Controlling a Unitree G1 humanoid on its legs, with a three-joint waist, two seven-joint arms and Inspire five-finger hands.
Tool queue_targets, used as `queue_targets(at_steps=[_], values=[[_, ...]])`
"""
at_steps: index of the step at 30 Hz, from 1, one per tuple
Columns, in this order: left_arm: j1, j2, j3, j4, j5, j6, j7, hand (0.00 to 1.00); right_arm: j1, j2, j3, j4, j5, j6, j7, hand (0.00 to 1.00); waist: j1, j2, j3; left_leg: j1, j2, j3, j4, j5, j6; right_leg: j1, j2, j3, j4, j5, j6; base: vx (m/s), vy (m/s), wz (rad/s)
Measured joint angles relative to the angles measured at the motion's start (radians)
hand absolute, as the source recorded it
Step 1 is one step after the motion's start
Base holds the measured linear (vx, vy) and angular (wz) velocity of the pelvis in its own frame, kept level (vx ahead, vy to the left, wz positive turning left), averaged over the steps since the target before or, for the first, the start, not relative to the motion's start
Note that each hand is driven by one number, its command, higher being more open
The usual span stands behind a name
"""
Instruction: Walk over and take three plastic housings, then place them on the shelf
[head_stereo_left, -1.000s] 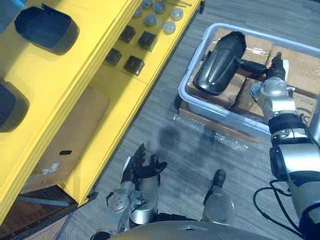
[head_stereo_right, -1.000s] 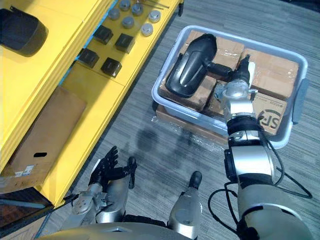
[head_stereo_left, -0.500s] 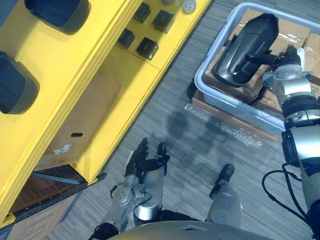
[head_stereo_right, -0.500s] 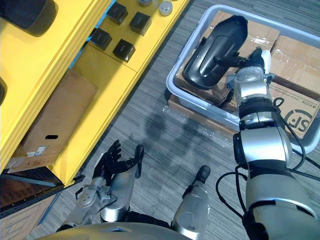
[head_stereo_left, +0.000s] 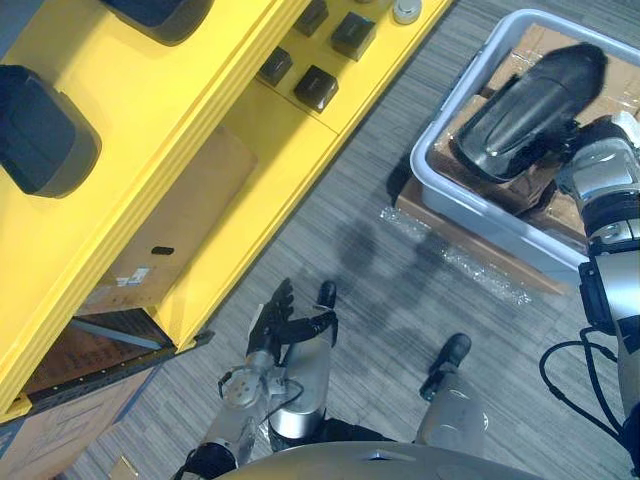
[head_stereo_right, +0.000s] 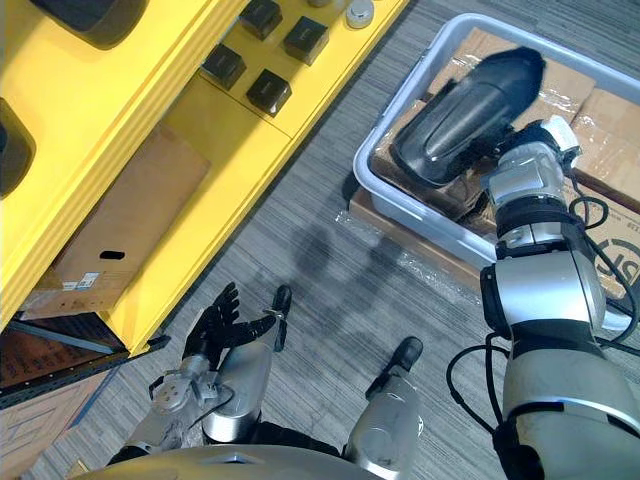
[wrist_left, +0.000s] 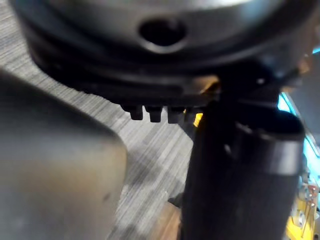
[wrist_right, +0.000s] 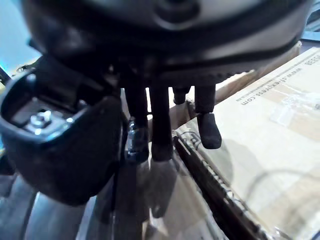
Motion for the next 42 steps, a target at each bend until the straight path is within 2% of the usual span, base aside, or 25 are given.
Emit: queue_targets(at_steps=[3, 6, 10, 15, 17, 22, 24, 26, 31, 34, 37, 39, 40, 41, 42], values=[[0.002, 0.002, -0.005, -0.003, 0.000, 0.004, 0.007, 1.00, 0.001, 0.000, -0.040, 0.015, 0.001, -0.004, -0.004, 0.00, 0.000, 0.000, 0.000, 0.008, 0.000, 0.000, -0.003, 0.003, 0.000, 0.006, 0.000, 0.000, 0.000, 0.000, 0.000, 0.00, 0.000, 0.00], [0.010, 0.006, -0.012, -0.020, -0.001, 0.006, 0.014, 1.00, 0.011, 0.003, -0.072, 0.042, 0.002, -0.037, -0.039, 0.00, -0.001, -0.001, 0.001, 0.015, 0.000, 0.001, -0.008, 0.007, 0.000, 0.012, 0.000, 0.000, 0.000, 0.000, 0.000, -0.01, 0.000, 0.00], [0.044, 0.010, -0.014, -0.074, -0.007, 0.007, 0.014, 1.00, 0.046, 0.003, -0.087, 0.050, 0.002, -0.116, -0.112, 0.00, -0.005, -0.006, 0.004, 0.028, 0.000, 0.006, -0.029, 0.019, -0.002, 0.014, -0.001, 0.003, -0.003, 0.000, 0.000, 0.00, 0.000, 0.00], [0.100, 0.027, 0.000, -0.170, -0.045, 0.011, 0.014, 1.00, 0.106, 0.003, -0.088, -0.010, 0.002, -0.228, -0.202, 0.00, -0.050, -0.027, 0.018, 0.048, 0.005, 0.023, -0.052, 0.026, -0.003, 0.019, 0.001, 0.015, -0.017, 0.005, 0.000, 0.01, -0.004, -0.07], [0.114, 0.032, 0.002, -0.225, -0.045, 0.012, 0.013, 1.00, 0.144, 0.003, -0.088, -0.057, 0.001, -0.245, -0.225, 0.00, -0.055, -0.041, 0.025, 0.066, 0.016, 0.046, -0.058, 0.025, -0.004, 0.019, 0.006, 0.033, -0.018, 0.006, -0.002, 0.03, -0.008, -0.25], [0.104, 0.034, 0.010, -0.444, 0.023, 0.024, 0.040, 1.00, 0.254, 0.003, -0.108, -0.209, 0.001, -0.257, -0.313, 0.00, -0.108, -0.076, 0.029, 0.087, 0.032, 0.064, -0.077, 0.026, -0.008, 0.025, 0.022, 0.049, -0.037, 0.017, -0.012, 0.01, -0.017, -0.16], [0.053, 0.039, 0.023, -0.509, 0.071, 0.036, 0.066, 1.00, 0.288, 0.003, -0.126, -0.253, 0.001, -0.265, -0.354, 0.00, -0.120, -0.090, 0.028, 0.104, 0.039, 0.077, -0.090, 0.030, -0.012, 0.026, 0.028, 0.060, -0.043, 0.021, -0.017, 0.00, -0.017, -0.17], [-0.048, 0.057, 0.035, -0.559, 0.127, 0.061, 0.098, 1.00, 0.308, 0.003, -0.138, -0.294, -0.002, -0.275, -0.404, 0.00, -0.143, -0.098, 0.027, 0.112, 0.049, 0.088, -0.096, 0.033, -0.014, 0.032, 0.038, 0.069, -0.055, 0.029, -0.021, -0.02, -0.024, -0.14], [-0.289, 0.102, 0.036, -0.567, 0.123, 0.138, 0.117, 1.00, 0.304, 0.023, -0.143, -0.344, -0.040, -0.293, -0.457, 0.00, -0.180, -0.119, 0.019, 0.132, 0.061, 0.113, -0.133, 0.053, -0.022, 0.025, 0.053, 0.095, -0.081, 0.049, -0.032, -0.02, -0.022, -0.18], [-0.408, 0.116, 0.030, -0.521, 0.114, 0.161, 0.118, 1.00, 0.290, 0.061, -0.141, -0.344, -0.040, -0.298, -0.463, 0.00, -0.191, -0.138, 0.010, 0.130, 0.073, 0.127, -0.145, 0.061, -0.027, 0.005, 0.065, 0.112, -0.089, 0.060, -0.040, -0.01, -0.021, -0.19], [-0.571, 0.118, 0.028, -0.406, 0.098, 0.201, 0.117, 1.00, 0.227, 0.085, -0.138, -0.344, -0.039, -0.298, -0.463, 0.00, -0.202, -0.142, 0.008, 0.102, 0.081, 0.142, -0.142, 0.067, -0.028, -0.033, 0.074, 0.128, -0.091, 0.076, -0.049, -0.03, -0.006, -0.17], [-0.703, 0.117, 0.026, -0.279, 0.075, 0.246, 0.128, 1.00, 0.149, 0.097, -0.090, -0.343, -0.034, -0.298, -0.462, 0.00, -0.216, -0.142, 0.008, 0.081, 0.086, 0.153, -0.143, 0.074, -0.027, -0.065, 0.079, 0.141, -0.091, 0.086, -0.054, -0.04, -0.007, -0.16], [-0.725, 0.117, 0.026, -0.256, 0.075, 0.253, 0.130, 1.00, 0.135, 0.102, -0.085, -0.343, -0.030, -0.298, -0.462, 0.00, -0.219, -0.142, 0.008, 0.077, 0.087, 0.153, -0.143, 0.075, -0.028, -0.070, 0.081, 0.143, -0.091, 0.088, -0.056, -0.03, -0.010, -0.07], [-0.755, 0.116, 0.018, -0.228, 0.074, 0.261, 0.136, 1.00, 0.120, 0.108, -0.085, -0.343, -0.025, -0.298, -0.461, 1.00, -0.222, -0.142, 0.008, 0.072, 0.088, 0.154, -0.143, 0.077, -0.028, -0.077, 0.082, 0.146, -0.091, 0.089, -0.056, -0.02, -0.006, -0.09], [-0.782, 0.115, 0.013, -0.214, 0.074, 0.270, 0.144, 1.00, 0.102, 0.116, -0.085, -0.343, 0.012, -0.299, -0.458, 1.00, -0.222, -0.142, 0.008, 0.067, 0.089, 0.159, -0.143, 0.078, -0.028, -0.088, 0.083, 0.152, -0.091, 0.091, -0.056, -0.02, -0.004, -0.10]])
